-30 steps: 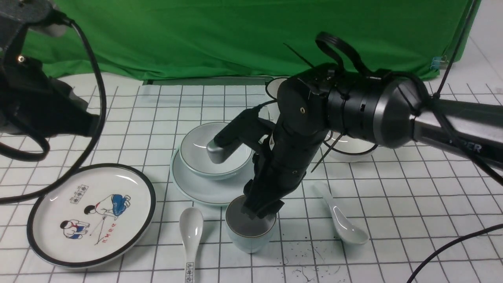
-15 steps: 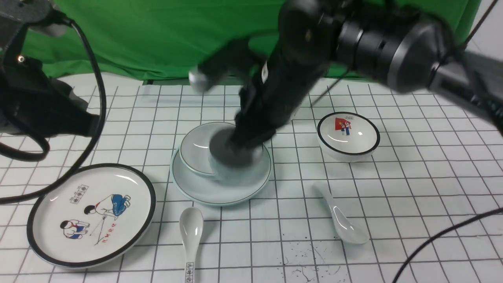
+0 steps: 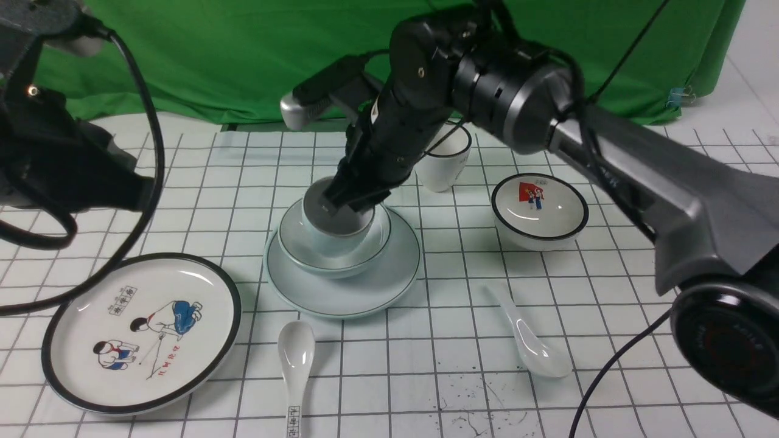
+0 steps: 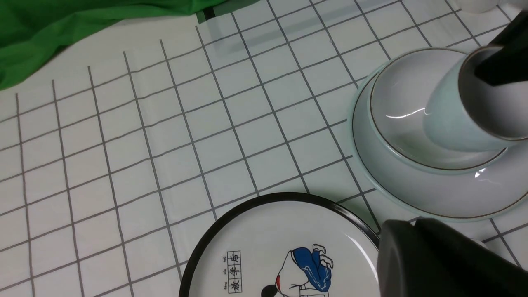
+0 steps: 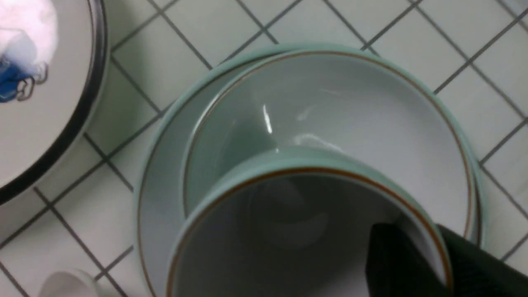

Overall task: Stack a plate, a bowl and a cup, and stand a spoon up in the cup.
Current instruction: Use the right arm to put the blue teacup into the blue rice bowl in the middle

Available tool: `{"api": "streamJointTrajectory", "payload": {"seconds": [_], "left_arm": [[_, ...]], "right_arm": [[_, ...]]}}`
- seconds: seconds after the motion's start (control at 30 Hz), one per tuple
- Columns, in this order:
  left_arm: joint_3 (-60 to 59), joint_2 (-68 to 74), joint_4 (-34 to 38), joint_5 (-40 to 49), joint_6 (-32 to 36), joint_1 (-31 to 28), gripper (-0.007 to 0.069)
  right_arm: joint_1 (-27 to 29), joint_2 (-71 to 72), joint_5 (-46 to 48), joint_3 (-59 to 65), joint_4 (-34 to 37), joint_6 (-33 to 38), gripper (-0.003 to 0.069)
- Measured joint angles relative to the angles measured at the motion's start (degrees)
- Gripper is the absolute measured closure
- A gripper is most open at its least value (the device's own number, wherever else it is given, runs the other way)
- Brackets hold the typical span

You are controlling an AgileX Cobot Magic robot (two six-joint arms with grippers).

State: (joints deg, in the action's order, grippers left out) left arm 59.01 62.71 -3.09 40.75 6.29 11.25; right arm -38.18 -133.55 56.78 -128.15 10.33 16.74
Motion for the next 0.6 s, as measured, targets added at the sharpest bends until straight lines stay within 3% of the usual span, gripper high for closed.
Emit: {"api": "streamJointTrajectory", "payload": {"seconds": [0.6], "left_arm": [[0.0,0.0,0.0,-0.1,0.0,0.0,0.0653]], "right_arm": [[1.7,-1.9,-3.3,-0.5,-0.1,-4.6,0.0568]]}}
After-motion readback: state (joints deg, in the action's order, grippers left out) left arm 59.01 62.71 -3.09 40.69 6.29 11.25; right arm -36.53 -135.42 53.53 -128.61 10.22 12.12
